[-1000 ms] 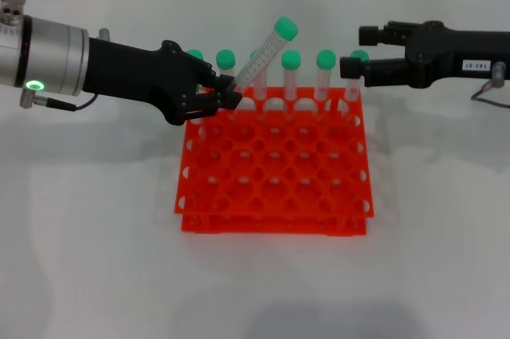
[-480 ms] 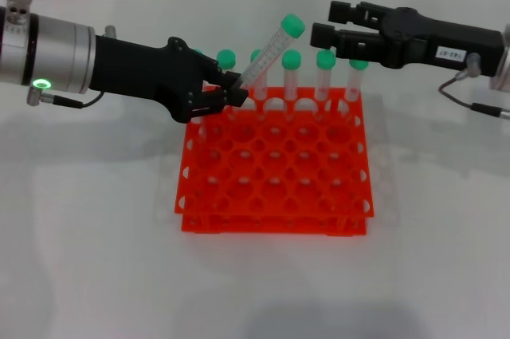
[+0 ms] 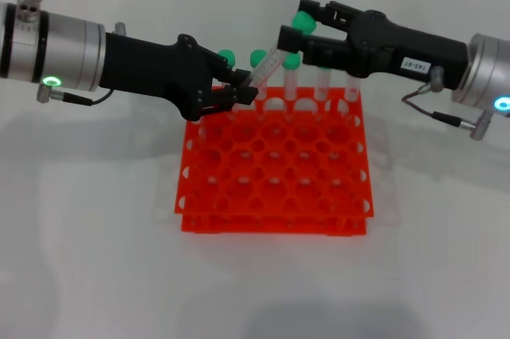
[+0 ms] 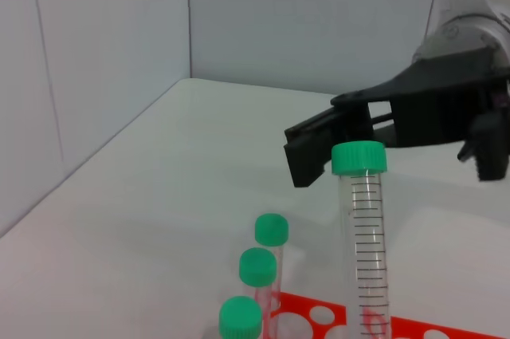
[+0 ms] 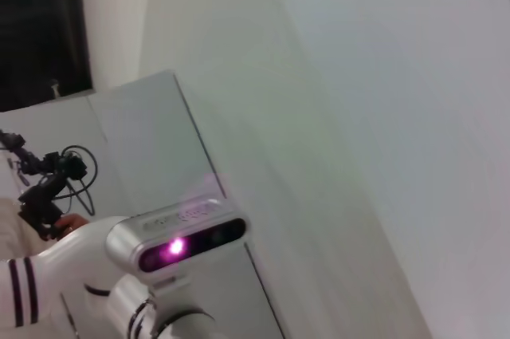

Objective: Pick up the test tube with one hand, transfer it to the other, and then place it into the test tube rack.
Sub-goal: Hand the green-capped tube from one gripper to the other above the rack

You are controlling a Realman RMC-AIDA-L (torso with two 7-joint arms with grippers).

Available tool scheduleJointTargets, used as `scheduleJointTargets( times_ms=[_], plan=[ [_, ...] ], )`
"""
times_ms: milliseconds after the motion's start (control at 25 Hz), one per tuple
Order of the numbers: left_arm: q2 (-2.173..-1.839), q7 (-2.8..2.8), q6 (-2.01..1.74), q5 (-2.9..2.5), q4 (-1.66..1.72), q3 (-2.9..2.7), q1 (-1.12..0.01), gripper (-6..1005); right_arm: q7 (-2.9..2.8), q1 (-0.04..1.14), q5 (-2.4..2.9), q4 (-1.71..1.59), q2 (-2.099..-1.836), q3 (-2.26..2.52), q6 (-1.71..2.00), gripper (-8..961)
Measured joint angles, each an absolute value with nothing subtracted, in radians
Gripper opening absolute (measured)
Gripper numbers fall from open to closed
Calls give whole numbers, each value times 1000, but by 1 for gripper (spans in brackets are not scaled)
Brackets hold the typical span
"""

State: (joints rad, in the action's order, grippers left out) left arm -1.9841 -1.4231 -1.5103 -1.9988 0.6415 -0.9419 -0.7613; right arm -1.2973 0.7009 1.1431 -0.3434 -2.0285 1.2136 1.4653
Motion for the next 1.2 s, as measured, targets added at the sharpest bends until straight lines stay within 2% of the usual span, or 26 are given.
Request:
scheduleJointTargets(
  times_ms=[240, 680, 1000, 1200],
  plan=[
    [-1986, -1422, -1510, -2002, 638, -942, -764, 302, -1236, 692, 1038, -338, -2028, 1309, 1447, 860],
    [-1993, -1419, -1512, -2002, 640, -942, -754, 311, -1226, 665, 1027, -338, -2028, 1304, 1424, 776],
    [-1993, -1419, -1512, -2000, 641, -941, -756, 318, -1225, 655, 1018, -346, -2028, 1307, 1425, 674],
    [-1993, -1417, -1511, -2000, 641, -940, -756, 322, -1224, 662, 1018, -347, -2028, 1309, 1424, 674]
  ],
)
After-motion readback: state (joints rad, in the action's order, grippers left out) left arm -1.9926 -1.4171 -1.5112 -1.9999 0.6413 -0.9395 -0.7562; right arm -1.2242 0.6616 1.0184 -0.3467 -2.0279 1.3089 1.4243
